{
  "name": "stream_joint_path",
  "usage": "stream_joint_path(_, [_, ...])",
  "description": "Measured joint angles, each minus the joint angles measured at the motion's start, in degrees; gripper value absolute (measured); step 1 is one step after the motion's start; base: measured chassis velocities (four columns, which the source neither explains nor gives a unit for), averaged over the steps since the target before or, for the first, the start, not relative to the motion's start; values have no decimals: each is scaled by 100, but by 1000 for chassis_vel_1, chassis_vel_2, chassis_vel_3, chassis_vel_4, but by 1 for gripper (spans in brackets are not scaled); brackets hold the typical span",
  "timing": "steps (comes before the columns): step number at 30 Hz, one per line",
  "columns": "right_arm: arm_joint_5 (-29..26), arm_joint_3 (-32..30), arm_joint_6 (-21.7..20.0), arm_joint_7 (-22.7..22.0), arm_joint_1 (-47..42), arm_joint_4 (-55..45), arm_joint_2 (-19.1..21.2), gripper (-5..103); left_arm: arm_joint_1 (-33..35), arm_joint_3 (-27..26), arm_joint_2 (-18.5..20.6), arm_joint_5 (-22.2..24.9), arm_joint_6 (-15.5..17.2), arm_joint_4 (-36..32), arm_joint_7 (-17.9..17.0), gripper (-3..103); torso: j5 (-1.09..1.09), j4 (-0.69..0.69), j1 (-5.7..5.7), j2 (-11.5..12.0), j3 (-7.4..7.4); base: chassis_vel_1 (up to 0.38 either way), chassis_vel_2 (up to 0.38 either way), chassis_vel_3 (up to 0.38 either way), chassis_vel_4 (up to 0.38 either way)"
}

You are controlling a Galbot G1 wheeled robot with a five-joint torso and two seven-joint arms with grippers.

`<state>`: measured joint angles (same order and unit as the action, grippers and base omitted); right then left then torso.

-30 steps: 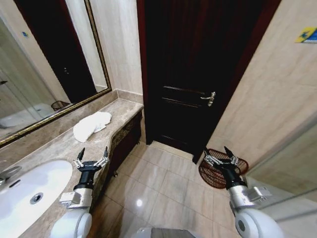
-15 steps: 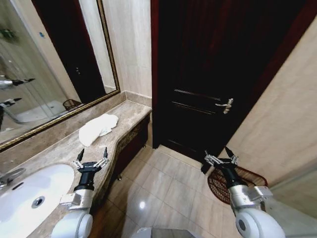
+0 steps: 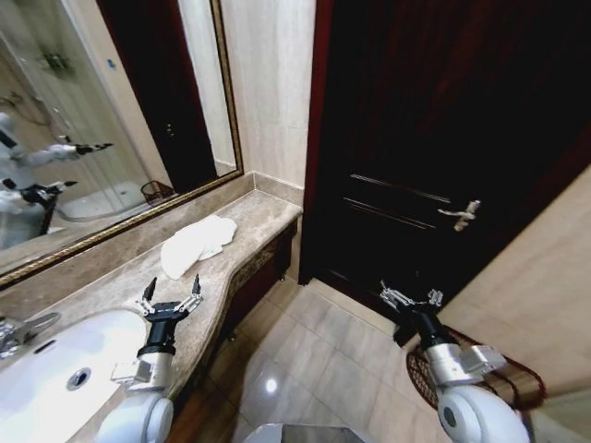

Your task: Discard the used towel into the hamper.

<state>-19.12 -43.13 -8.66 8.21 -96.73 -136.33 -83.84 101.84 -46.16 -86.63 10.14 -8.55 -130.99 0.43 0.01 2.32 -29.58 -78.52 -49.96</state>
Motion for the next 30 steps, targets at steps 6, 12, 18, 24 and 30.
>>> stream_joint_path(6, [-18, -1, 10, 5, 10, 40, 18, 100, -5, 29, -25, -28, -25, 8, -48, 100, 1, 1, 0, 0, 0, -88, 131, 149, -81])
stream_joint_path(12, [-28, 1, 20, 24, 19, 69, 36, 100, 9, 33, -44, -86, -39, -7, -87, 100, -1, -1, 0, 0, 0, -119, 123, 114, -131])
stream_joint_path(18, [-29, 8, 23, 54, 15, 81, 38, 100, 51, 28, -70, -89, 33, -80, -87, 100, -1, -1, 0, 0, 0, -110, 131, 106, -111])
stream_joint_path(24, [-30, 7, 24, 75, 22, 87, 51, 100, 73, 26, -69, -89, 293, -221, -88, 100, 0, -1, 0, 0, 0, -128, 98, 118, -121])
stream_joint_path(30, [-44, 1, 14, 144, 21, 84, 56, 100, 101, 9, -32, -61, 591, -351, -164, 100, -2, 0, 1, 0, 0, -124, 140, 138, -123])
